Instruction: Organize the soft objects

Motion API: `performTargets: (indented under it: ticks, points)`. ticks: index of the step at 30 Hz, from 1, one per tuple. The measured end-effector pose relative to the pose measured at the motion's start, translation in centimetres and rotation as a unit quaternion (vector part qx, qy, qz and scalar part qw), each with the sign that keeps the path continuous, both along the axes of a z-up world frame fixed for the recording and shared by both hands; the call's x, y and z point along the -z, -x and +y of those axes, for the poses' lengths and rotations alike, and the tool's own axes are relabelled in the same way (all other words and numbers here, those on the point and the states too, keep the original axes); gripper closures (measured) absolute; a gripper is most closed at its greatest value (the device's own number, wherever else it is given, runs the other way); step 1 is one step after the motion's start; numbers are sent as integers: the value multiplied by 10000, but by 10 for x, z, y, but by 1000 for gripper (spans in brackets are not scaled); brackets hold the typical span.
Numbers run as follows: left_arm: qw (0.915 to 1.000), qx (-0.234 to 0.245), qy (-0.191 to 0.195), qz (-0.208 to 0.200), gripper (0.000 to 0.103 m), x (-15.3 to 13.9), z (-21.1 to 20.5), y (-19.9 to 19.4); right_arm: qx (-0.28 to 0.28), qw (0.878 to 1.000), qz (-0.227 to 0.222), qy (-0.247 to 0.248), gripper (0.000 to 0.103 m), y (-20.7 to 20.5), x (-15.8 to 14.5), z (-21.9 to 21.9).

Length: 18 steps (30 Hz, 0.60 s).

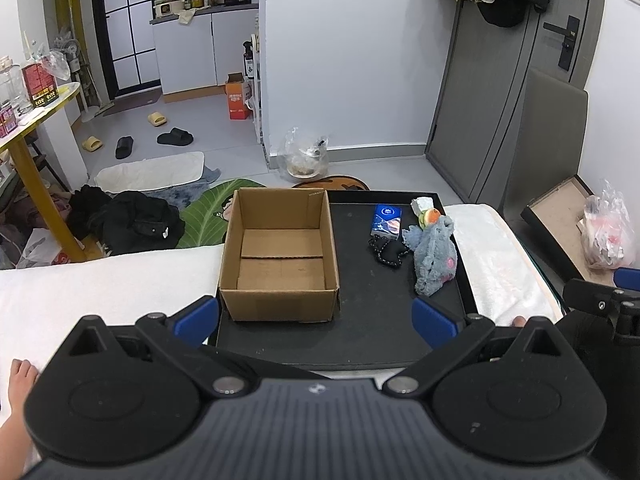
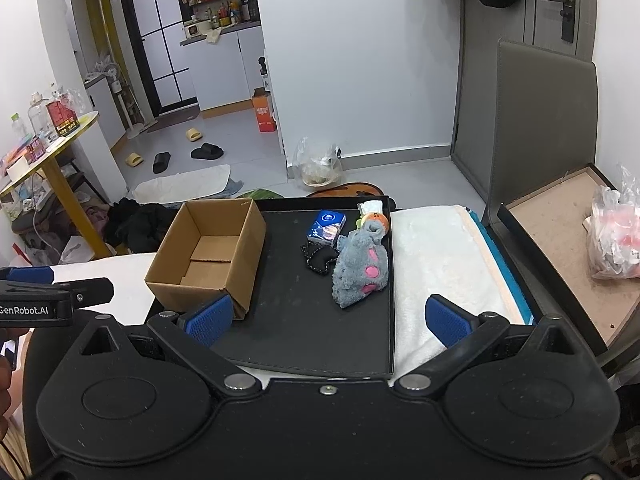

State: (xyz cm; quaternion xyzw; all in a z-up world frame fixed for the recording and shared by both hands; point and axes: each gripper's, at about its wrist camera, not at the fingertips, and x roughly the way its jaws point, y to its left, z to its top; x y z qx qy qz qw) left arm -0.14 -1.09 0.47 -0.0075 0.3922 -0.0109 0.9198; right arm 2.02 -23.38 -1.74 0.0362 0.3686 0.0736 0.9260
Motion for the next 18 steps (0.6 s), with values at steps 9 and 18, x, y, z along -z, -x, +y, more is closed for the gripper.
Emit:
performTargets:
  ticks: [9,18]
  points:
    - [10000,-1,16,-9,1,1,0,1,2,10000,-13,10,0,1,0,-1]
    - [10000,-13,19,4,1,0,1,1,2,10000,-1,29,0,2,1,1]
